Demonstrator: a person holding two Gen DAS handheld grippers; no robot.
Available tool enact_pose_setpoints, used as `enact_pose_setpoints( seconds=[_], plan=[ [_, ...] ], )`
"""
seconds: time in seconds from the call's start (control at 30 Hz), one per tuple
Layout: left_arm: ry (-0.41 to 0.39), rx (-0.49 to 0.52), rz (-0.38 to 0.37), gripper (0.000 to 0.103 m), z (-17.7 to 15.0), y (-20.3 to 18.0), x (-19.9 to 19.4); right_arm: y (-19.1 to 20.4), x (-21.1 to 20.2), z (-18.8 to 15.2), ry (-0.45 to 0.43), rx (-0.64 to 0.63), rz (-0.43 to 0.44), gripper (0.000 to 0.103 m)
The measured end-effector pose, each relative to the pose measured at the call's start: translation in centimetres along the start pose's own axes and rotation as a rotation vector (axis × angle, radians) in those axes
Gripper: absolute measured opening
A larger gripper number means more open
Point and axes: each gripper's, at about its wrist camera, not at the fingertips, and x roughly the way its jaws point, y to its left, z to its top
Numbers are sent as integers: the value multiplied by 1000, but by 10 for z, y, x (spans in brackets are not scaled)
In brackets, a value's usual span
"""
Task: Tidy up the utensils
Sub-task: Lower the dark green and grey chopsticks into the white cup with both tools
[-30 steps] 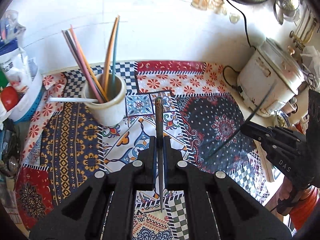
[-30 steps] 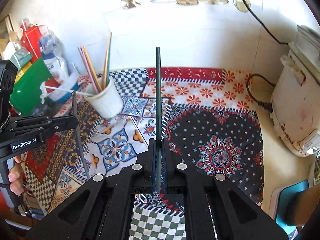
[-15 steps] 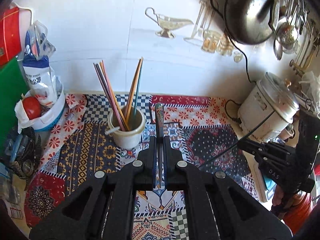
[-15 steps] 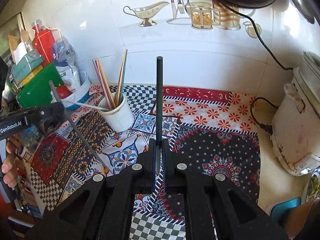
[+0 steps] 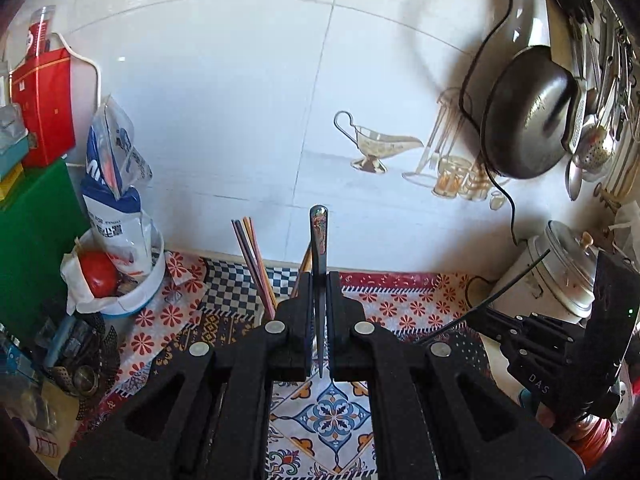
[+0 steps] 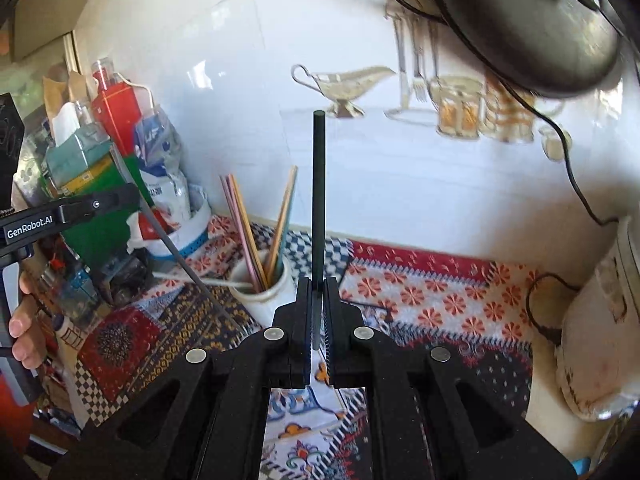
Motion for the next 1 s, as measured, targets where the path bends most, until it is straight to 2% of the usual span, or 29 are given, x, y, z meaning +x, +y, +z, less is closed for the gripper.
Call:
enact_pose_setpoints(
  seconds=[0.2, 0.37, 0.53, 0.73, 1.0],
  plan=[
    [-54, -38, 40, 4, 26, 22, 2, 20, 17, 32, -50, -43, 52, 5],
    [-52, -71, 53, 4, 32, 37, 19, 35, 41, 44, -48, -83, 88, 5],
    [-10, -91, 51, 4, 23, 46, 48, 45, 78, 45, 8, -108, 114, 5],
    [100, -110, 50, 4, 5, 59, 90, 54, 122, 33, 111, -164, 115, 5],
    [225, -89, 46, 4, -12, 65, 125, 59, 156, 17, 218, -195, 133, 5]
  ],
)
